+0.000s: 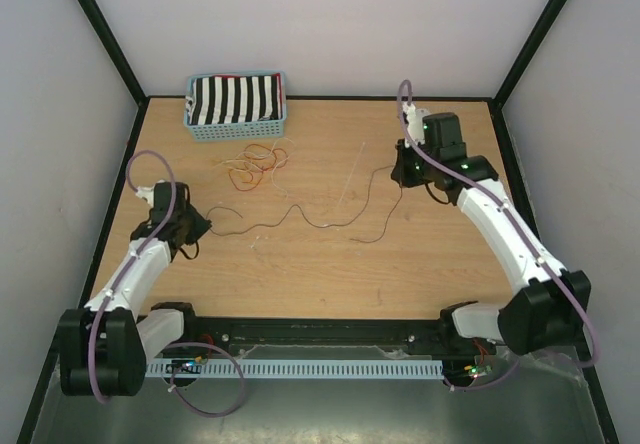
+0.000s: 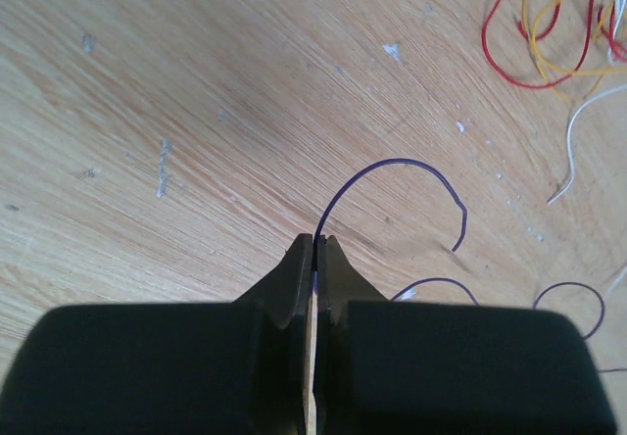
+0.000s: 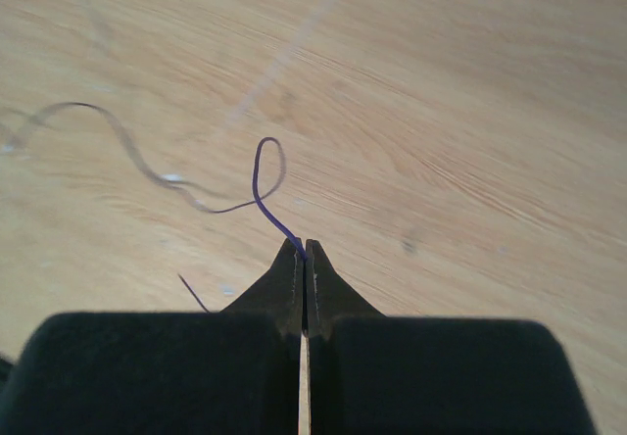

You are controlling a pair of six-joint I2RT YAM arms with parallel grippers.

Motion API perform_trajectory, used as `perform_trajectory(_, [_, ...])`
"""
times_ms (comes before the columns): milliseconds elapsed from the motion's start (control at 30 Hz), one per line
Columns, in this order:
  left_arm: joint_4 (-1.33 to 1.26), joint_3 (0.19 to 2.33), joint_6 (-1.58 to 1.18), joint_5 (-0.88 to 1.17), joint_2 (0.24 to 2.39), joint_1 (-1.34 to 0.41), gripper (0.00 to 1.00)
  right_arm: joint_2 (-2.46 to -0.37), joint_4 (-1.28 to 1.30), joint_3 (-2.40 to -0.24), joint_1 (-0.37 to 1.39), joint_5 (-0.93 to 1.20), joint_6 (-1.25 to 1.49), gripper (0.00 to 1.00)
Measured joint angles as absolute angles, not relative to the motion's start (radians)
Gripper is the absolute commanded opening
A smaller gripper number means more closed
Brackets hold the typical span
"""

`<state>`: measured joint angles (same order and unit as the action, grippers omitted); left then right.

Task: Zip-tie the wires
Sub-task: Straighten the cable at the center of the board.

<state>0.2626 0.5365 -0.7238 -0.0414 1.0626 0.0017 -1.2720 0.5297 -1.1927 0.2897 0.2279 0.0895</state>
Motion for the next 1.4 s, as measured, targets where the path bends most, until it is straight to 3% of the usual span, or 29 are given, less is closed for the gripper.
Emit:
perform_trajectory(300, [0.167,0.482,-0.889,-0.022,1.055,0.078,0.0,-1.452,0.595,-1.19,0.29,-0.352,0.048,0.0])
perform_trajectory(533, [0.123,0.482,-0.921,0.001,1.147,0.095,0.0,-1.546,0.599,-1.254,0.241,-0.587,0.042,0.0])
perform_trajectory(933, [0.039,0.441,-0.966,0.028,1.226,0.096,0.0,-1.637,0.595,-1.195,0.184,-0.68,0.014,0.0])
perform_trajectory(1200, [-0.007,0.423,-0.976,0.034,1.256,0.086,0.0,-1.721,0.592,-1.18,0.184,-0.619,0.014,0.0])
perform_trajectory(1400, [-0.056,0.423,-0.979,0.038,1.285,0.079,0.09,-1.735,0.59,-1.18,0.184,-0.57,0.004,0.0])
